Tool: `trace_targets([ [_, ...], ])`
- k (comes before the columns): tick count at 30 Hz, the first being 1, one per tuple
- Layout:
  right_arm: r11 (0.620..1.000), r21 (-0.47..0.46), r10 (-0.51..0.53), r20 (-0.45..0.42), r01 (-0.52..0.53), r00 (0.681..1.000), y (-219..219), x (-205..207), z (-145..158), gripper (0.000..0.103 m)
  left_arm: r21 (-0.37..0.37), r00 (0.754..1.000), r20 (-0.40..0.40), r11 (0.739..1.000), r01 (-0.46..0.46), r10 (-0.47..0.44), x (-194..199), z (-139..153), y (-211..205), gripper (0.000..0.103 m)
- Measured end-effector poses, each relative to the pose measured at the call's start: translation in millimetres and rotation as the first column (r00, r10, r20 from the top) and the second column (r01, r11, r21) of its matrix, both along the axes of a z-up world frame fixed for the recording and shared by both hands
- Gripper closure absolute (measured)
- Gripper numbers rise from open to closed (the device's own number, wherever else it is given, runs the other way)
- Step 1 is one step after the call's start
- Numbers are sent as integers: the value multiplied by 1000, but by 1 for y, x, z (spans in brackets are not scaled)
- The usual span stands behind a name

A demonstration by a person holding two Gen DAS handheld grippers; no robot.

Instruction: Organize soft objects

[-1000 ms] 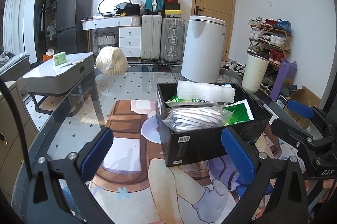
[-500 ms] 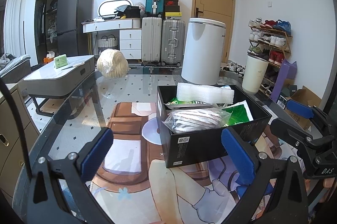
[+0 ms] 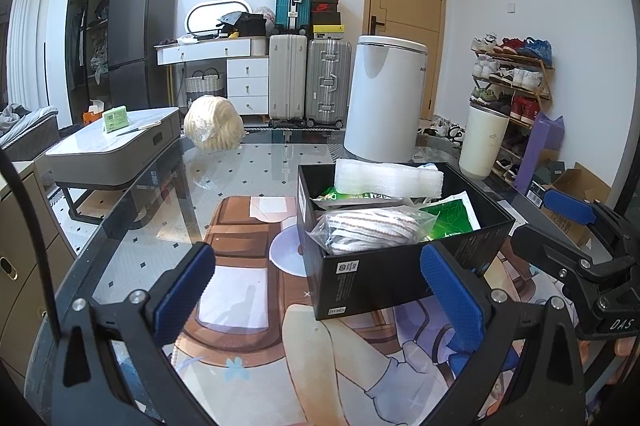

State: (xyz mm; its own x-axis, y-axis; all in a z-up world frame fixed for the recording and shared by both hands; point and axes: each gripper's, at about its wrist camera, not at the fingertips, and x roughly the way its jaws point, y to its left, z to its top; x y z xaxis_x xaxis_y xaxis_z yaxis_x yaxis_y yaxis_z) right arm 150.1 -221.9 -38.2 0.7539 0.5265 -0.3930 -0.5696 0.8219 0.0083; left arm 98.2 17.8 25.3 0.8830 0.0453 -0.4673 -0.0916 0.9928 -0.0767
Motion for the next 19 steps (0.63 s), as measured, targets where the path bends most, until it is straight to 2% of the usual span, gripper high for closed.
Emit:
trace_targets([
  [19, 1000, 0, 0, 0, 0, 1000, 0, 0, 0, 1, 4, 1000, 0, 1000, 0, 0, 0, 1, 0, 0],
])
